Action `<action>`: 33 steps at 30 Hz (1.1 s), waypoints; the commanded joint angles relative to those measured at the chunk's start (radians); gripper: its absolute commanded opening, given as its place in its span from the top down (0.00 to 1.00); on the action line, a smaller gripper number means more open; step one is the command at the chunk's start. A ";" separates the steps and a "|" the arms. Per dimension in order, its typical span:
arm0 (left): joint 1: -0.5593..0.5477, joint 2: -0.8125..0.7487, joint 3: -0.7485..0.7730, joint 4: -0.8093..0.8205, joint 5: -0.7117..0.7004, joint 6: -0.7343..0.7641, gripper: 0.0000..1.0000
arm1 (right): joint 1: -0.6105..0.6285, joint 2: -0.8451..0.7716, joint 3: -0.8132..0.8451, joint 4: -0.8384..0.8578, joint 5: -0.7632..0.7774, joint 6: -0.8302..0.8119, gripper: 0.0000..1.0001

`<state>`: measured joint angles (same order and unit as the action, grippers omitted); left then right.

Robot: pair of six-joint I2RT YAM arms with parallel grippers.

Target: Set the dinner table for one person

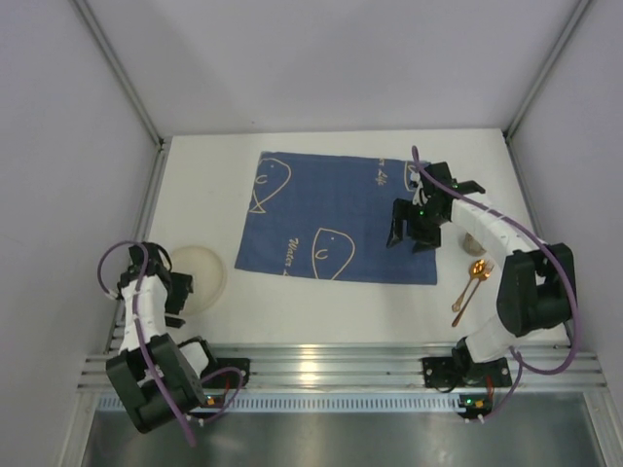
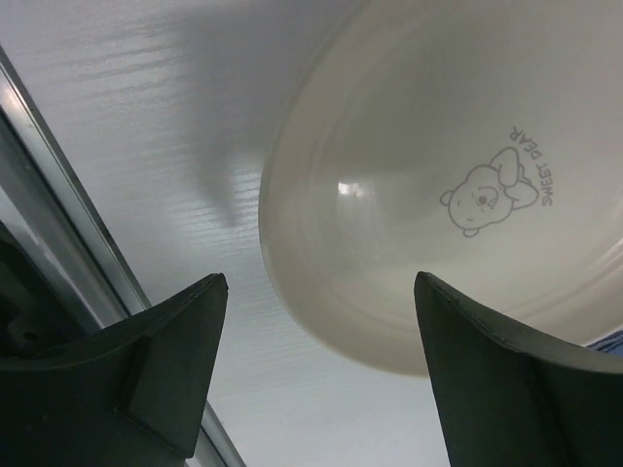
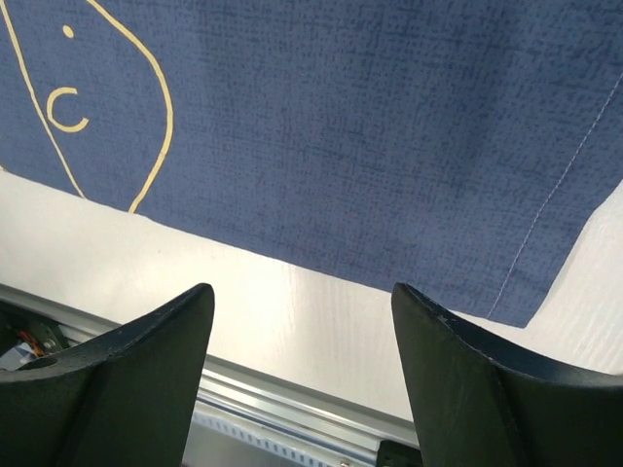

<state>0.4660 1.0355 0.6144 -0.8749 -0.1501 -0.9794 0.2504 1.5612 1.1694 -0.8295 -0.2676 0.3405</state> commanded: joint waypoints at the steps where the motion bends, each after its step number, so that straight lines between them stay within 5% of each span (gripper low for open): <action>1: 0.008 0.032 -0.056 0.092 -0.006 -0.027 0.17 | 0.018 0.017 0.030 -0.010 -0.009 -0.017 0.26; 9: 0.008 0.119 -0.084 0.244 -0.048 -0.007 0.25 | 0.020 0.016 0.019 -0.014 0.008 -0.023 0.26; 12: 0.008 0.136 -0.077 0.272 -0.062 0.010 0.50 | 0.020 0.011 0.004 -0.014 0.018 -0.023 0.27; 16: 0.010 0.176 -0.076 0.335 -0.057 0.036 1.00 | 0.020 0.002 -0.019 -0.014 0.034 -0.026 0.27; 27: -0.044 0.274 0.229 0.364 0.113 0.094 1.00 | 0.020 -0.064 -0.039 -0.007 0.048 0.012 0.27; 33: -0.360 0.517 0.625 0.324 0.070 0.134 1.00 | 0.018 -0.136 -0.039 -0.008 0.073 0.046 0.27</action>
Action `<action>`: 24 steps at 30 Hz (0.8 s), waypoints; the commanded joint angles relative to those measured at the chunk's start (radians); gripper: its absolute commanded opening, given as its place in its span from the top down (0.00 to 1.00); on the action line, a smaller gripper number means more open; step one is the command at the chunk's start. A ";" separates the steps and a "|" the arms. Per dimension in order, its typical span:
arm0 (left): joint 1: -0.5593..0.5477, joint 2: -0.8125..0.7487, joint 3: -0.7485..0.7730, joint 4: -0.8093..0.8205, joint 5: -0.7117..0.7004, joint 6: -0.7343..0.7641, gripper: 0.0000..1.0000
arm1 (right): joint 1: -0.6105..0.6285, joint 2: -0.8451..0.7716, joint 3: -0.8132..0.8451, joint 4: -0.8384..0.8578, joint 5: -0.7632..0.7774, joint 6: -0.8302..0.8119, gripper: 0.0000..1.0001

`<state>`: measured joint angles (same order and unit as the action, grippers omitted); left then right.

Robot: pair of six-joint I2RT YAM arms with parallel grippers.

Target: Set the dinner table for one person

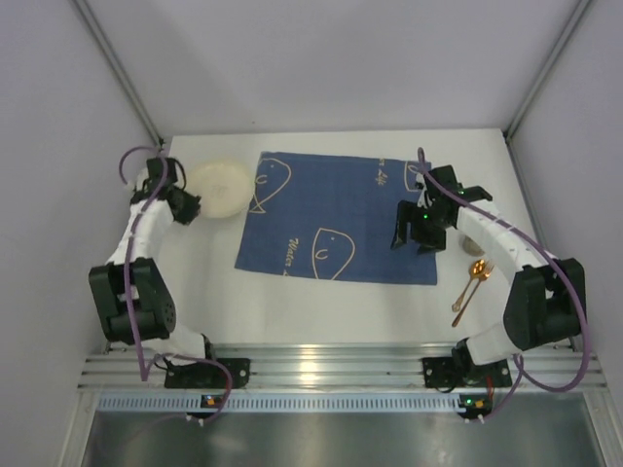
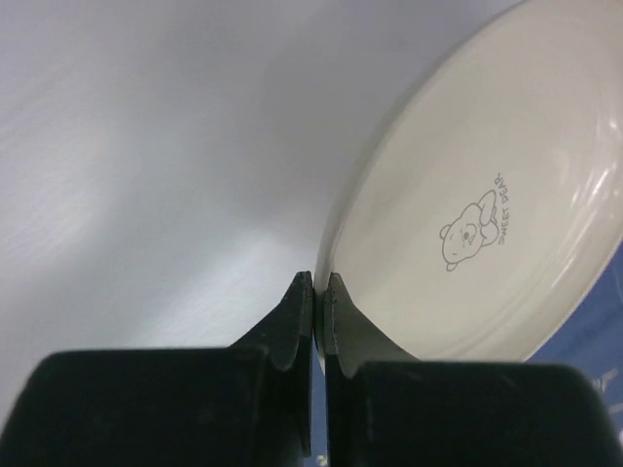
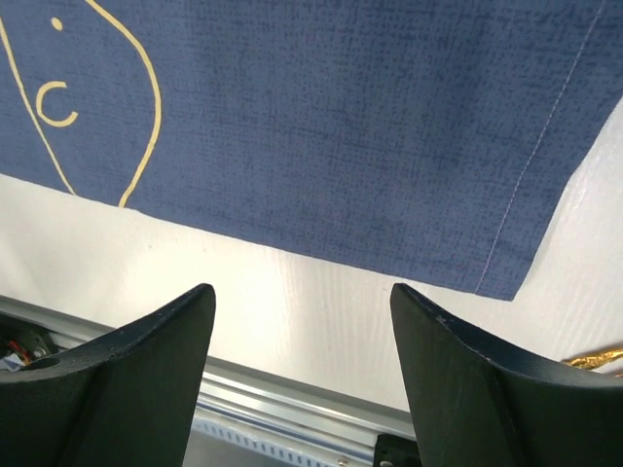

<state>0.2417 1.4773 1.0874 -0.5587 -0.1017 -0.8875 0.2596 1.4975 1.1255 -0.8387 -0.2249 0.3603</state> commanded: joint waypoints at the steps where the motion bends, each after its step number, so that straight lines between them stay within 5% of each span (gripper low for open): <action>1: -0.212 0.159 0.249 0.005 0.034 0.065 1.00 | 0.006 -0.086 0.003 -0.003 0.041 0.029 0.26; 13: -0.675 0.742 0.897 -0.167 0.204 0.239 1.00 | -0.245 -0.304 -0.015 -0.154 0.154 0.049 0.20; 24: -0.726 0.764 0.830 -0.220 0.037 0.208 1.00 | -0.361 -0.359 -0.015 -0.212 0.200 0.014 0.18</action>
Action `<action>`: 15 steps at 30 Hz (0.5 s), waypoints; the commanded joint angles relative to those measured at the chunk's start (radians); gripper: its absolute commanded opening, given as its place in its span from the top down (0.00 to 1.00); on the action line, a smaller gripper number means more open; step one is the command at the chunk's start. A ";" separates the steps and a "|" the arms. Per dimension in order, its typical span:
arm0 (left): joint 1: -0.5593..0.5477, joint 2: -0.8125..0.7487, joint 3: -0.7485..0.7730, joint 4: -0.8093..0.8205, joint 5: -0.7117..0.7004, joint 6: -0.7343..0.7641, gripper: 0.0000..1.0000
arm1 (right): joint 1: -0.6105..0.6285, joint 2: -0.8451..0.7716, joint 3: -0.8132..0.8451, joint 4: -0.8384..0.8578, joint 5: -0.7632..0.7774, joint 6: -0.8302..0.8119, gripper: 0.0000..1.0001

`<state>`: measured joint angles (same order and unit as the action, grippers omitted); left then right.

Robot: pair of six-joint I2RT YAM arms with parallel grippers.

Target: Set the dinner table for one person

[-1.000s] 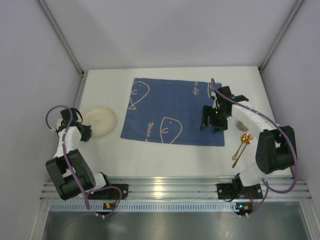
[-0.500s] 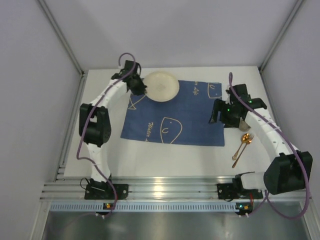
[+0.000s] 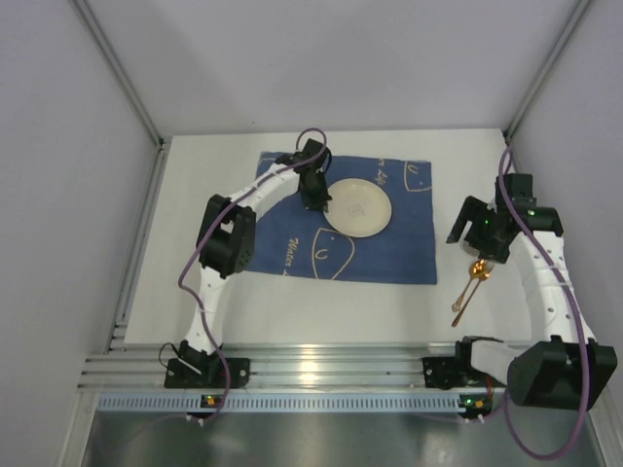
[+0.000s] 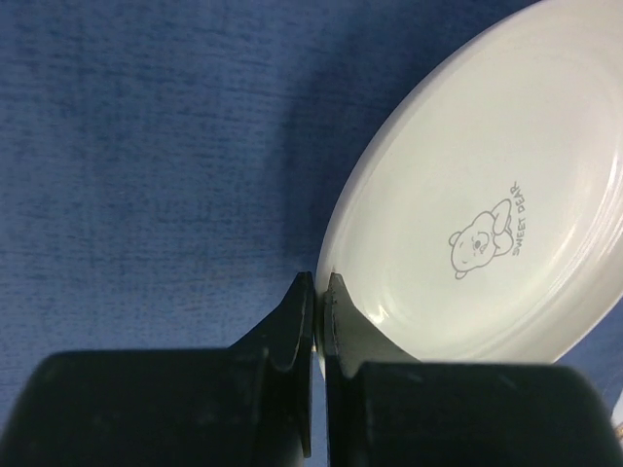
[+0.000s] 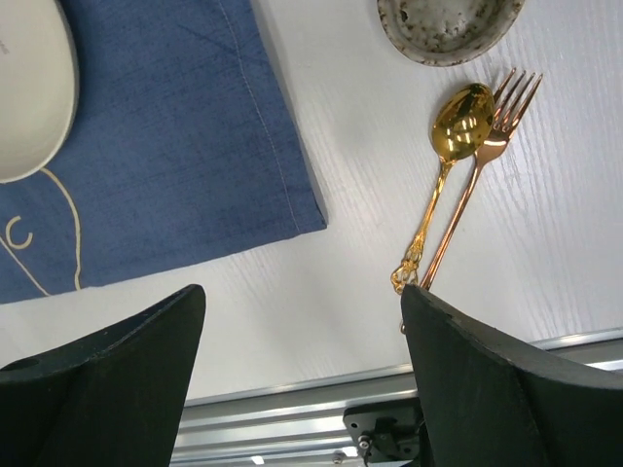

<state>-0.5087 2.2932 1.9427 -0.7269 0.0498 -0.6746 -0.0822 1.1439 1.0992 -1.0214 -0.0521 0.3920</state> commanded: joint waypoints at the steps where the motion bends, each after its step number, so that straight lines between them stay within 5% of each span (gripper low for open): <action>1: 0.024 -0.066 -0.042 -0.049 -0.132 -0.013 1.00 | -0.021 -0.001 0.016 -0.029 0.029 -0.018 0.18; 6: 0.032 -0.172 -0.191 0.086 -0.154 -0.004 1.00 | -0.031 0.043 0.039 -0.020 0.034 -0.028 0.18; 10: 0.047 -0.120 -0.127 -0.036 -0.155 0.015 0.99 | -0.047 0.086 0.071 -0.017 0.047 -0.035 0.15; 13: 0.079 -0.142 -0.151 -0.031 -0.157 0.014 0.61 | -0.071 0.147 0.114 -0.017 0.047 -0.032 0.14; 14: 0.093 -0.156 -0.166 -0.010 -0.151 0.012 0.38 | -0.077 0.163 0.125 -0.016 0.047 -0.033 0.14; 15: 0.128 -0.185 -0.192 0.001 -0.139 0.010 0.31 | -0.093 0.180 0.149 -0.016 0.047 -0.035 0.14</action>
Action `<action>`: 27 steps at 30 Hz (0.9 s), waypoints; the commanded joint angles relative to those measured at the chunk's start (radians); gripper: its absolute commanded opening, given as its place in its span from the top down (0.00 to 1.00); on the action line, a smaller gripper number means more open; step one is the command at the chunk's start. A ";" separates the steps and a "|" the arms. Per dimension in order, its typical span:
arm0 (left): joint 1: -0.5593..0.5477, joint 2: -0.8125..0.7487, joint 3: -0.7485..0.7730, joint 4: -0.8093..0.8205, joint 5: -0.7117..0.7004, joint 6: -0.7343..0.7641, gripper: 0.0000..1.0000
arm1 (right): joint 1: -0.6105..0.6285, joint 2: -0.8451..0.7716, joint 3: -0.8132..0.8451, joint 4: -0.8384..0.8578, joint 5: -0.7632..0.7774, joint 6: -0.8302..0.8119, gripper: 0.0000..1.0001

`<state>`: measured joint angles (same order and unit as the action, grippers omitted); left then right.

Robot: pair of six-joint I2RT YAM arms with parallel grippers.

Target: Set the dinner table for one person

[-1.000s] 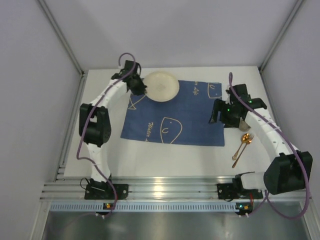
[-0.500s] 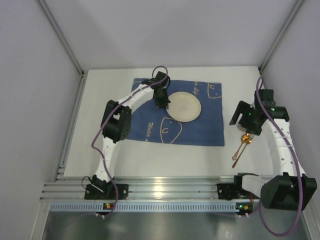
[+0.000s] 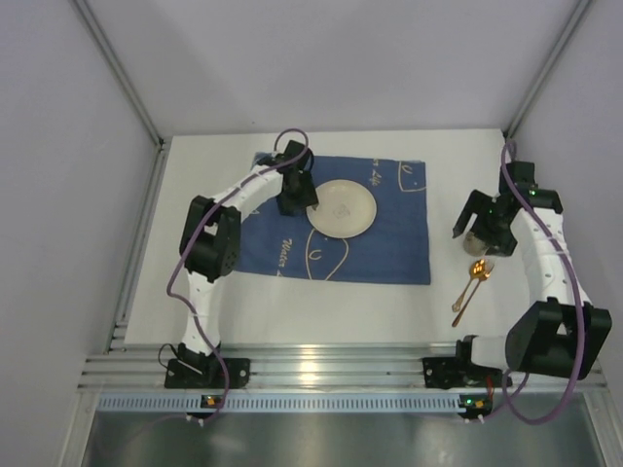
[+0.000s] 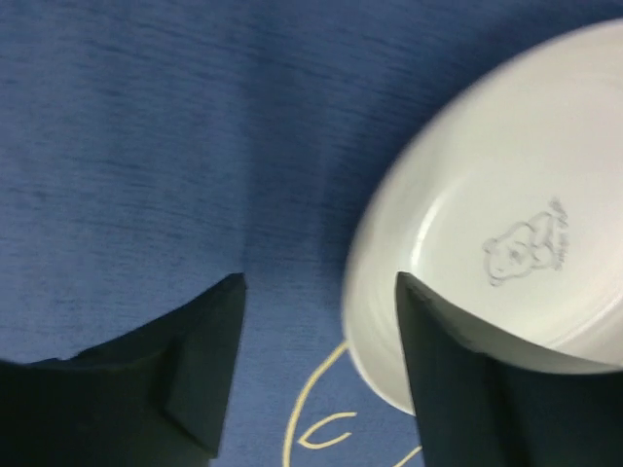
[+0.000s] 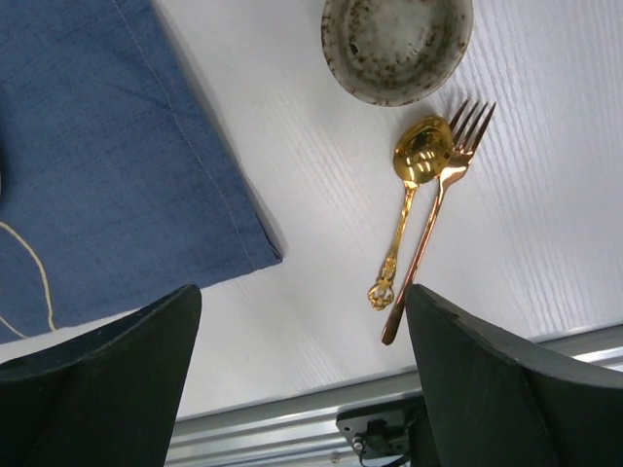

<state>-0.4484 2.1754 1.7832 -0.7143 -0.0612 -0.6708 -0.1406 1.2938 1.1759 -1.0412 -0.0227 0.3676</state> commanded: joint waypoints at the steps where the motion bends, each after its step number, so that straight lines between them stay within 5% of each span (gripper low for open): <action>1: 0.088 -0.086 -0.037 -0.007 -0.011 0.004 0.28 | -0.042 0.063 0.099 0.007 0.014 -0.009 0.14; 11: 0.345 -0.100 -0.096 -0.010 0.055 0.046 0.32 | -0.068 0.324 0.173 0.122 -0.039 0.016 0.18; 27: 0.355 -0.226 -0.422 0.053 0.104 0.079 0.44 | -0.034 0.618 0.240 0.219 0.013 0.021 0.27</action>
<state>-0.0967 1.9896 1.4132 -0.6468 0.0593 -0.6121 -0.1902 1.8961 1.3705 -0.8581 -0.0349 0.3878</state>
